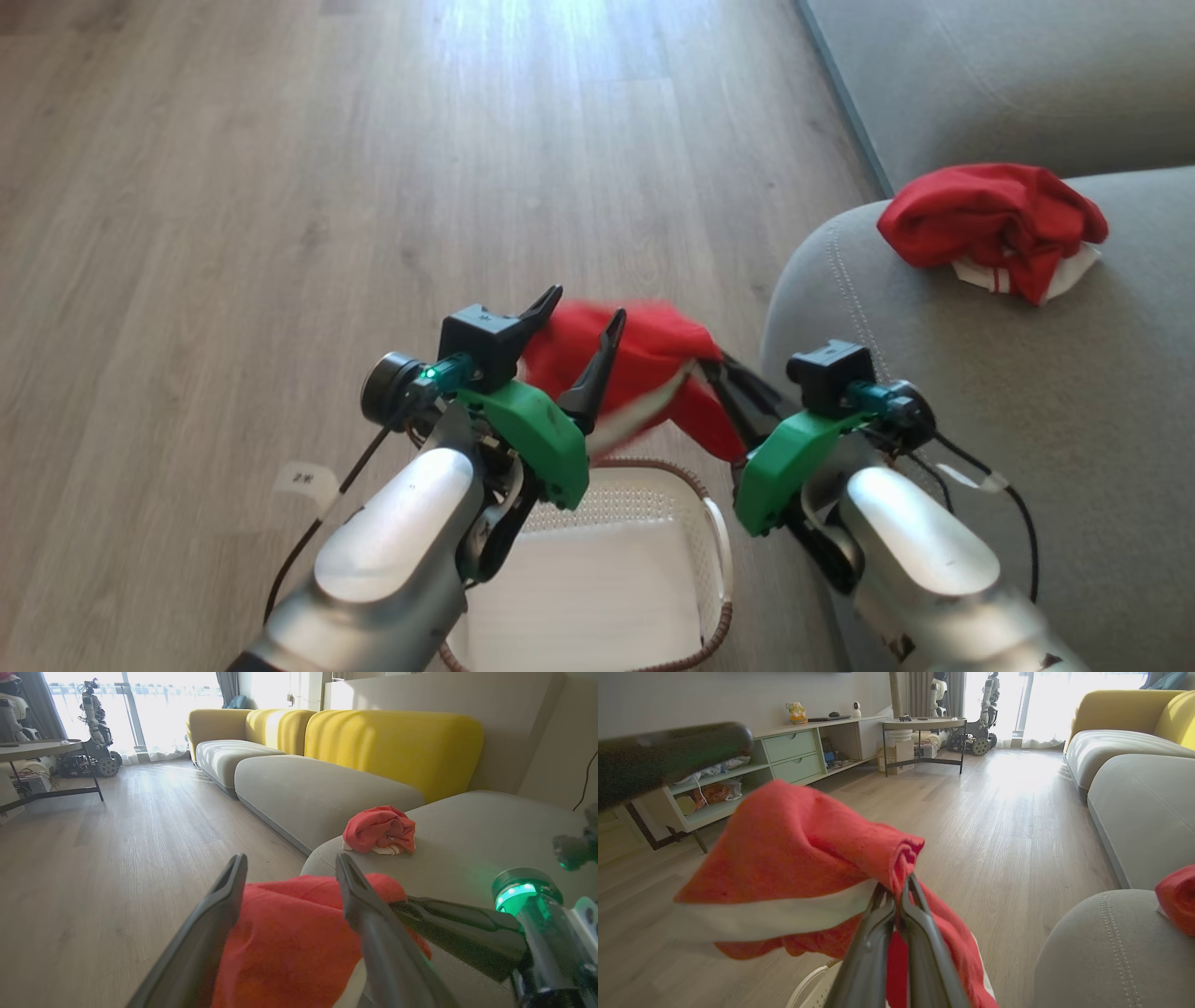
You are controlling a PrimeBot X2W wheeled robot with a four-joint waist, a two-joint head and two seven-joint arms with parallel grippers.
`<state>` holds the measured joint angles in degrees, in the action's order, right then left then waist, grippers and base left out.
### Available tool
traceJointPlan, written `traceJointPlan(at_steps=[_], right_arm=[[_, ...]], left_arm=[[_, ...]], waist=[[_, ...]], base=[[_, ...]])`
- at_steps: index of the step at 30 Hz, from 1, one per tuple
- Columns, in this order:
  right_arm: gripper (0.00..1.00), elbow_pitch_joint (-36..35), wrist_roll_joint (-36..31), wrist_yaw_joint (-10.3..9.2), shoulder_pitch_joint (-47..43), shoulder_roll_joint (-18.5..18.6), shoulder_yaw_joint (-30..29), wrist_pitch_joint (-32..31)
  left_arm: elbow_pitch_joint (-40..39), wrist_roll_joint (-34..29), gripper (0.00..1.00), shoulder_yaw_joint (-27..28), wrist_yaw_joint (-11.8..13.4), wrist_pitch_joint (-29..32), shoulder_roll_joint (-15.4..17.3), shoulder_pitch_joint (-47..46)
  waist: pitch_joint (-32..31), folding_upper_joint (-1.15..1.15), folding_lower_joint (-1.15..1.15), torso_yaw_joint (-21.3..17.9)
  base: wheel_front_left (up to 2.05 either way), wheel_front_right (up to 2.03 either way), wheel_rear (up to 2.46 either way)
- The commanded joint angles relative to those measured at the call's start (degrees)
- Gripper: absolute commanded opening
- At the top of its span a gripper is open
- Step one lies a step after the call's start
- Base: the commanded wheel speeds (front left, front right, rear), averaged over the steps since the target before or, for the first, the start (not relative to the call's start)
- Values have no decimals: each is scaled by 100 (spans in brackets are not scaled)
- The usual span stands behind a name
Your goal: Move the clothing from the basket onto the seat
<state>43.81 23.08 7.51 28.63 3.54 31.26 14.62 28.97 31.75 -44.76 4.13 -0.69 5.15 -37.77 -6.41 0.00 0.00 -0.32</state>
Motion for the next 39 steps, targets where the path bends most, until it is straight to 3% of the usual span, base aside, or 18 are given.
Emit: traceJointPlan(at_steps=[1, 16, 29, 39], right_arm=[[0, -190, -105, -2, 294, -67, -85, 38], [0, -454, -1281, -2, 338, -67, -1506, 38], [0, -702, -1815, -2, 546, -61, -2023, 38], [0, -741, -1930, -2, 732, -3, -2030, 38]], left_arm=[[-107, 47, 100, 271, 41, -93, 121, -225], [140, 176, 100, 200, -18, -523, 66, 107], [294, 250, 100, 20, -44, -770, -99, 178], [398, 309, 100, -136, -66, -869, -176, 57]], waist=[[28, 0, 0, -101], [169, 0, 0, -1226], [357, 0, 0, -2394], [584, 0, 0, -2577]], base=[[0, 0, 0], [0, 0, 0], [0, 0, 0], [0, 0, 0]])
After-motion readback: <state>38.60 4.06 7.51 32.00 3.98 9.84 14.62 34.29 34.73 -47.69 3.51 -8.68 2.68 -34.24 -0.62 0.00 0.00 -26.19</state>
